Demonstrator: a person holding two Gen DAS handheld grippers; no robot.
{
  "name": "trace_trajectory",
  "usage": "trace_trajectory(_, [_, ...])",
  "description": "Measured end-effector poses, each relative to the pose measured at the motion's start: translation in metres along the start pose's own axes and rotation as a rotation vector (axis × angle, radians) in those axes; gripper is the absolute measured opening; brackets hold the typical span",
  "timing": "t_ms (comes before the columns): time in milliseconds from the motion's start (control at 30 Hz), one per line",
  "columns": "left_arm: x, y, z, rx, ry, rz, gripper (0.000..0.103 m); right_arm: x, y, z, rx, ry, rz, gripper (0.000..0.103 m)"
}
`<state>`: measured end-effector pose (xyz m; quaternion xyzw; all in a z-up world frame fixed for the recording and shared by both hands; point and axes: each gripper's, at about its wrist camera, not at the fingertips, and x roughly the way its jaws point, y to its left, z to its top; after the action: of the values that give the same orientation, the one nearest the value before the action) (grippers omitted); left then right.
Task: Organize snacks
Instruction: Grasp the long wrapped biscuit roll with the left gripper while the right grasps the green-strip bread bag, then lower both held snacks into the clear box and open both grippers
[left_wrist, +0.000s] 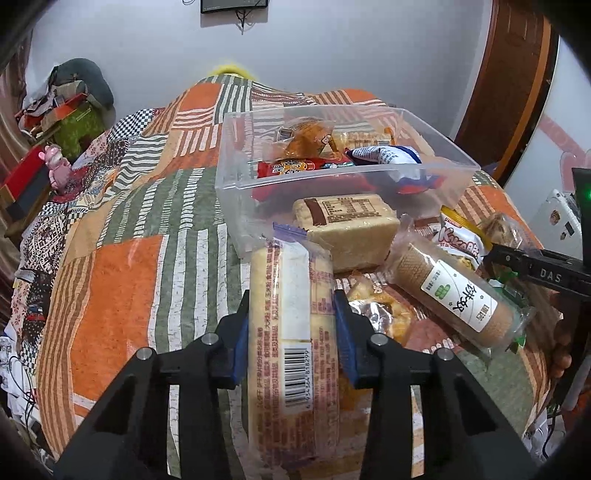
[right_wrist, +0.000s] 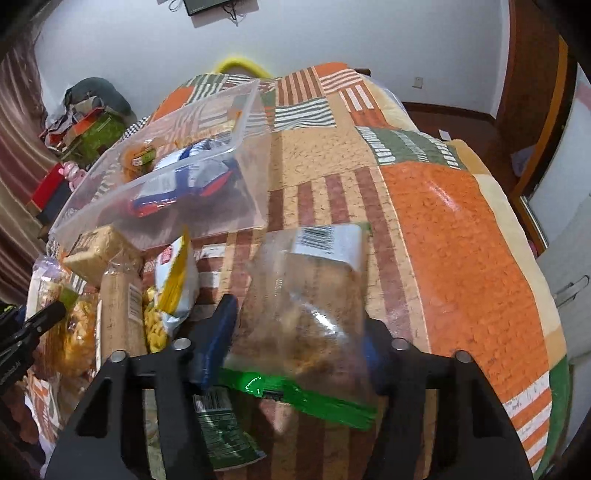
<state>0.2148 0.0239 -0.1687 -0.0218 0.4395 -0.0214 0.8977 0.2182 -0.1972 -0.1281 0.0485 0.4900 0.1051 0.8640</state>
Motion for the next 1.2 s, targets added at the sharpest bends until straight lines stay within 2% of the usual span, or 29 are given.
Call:
trace_trajectory(67, [-0.002,-0.001,0.000,0.002,-0.004,-0.006,0.040,-0.003,-0.001,-0.001,0.007,-0.009,0.010,0.046])
trace_trajectory(167, [-0.007,-0.004,0.002,0.013,-0.010,-0.010,0.040,-0.011,0.002,-0.004,-0.021,-0.039,-0.006,0.043])
trace_trajectory(233, [-0.013,-0.006,0.003,0.021,-0.019,-0.010,0.034,-0.015,0.005,-0.005,-0.034,-0.051,-0.011,0.043])
trace_trajectory(667, [-0.040,-0.010,0.019,0.028,-0.082,-0.027,0.034,-0.045,0.016,0.006,-0.066,-0.125,0.011,0.042])
trace_trajectory(967, [-0.056,-0.012,0.054,0.037,-0.148,-0.025,0.034,-0.064,0.042,0.031,-0.108,-0.206,0.061,0.042])
trace_trajectory(1200, [-0.055,-0.013,0.082,0.046,-0.185,-0.027,0.034,-0.061,0.061,0.051,-0.137,-0.241,0.093,0.043])
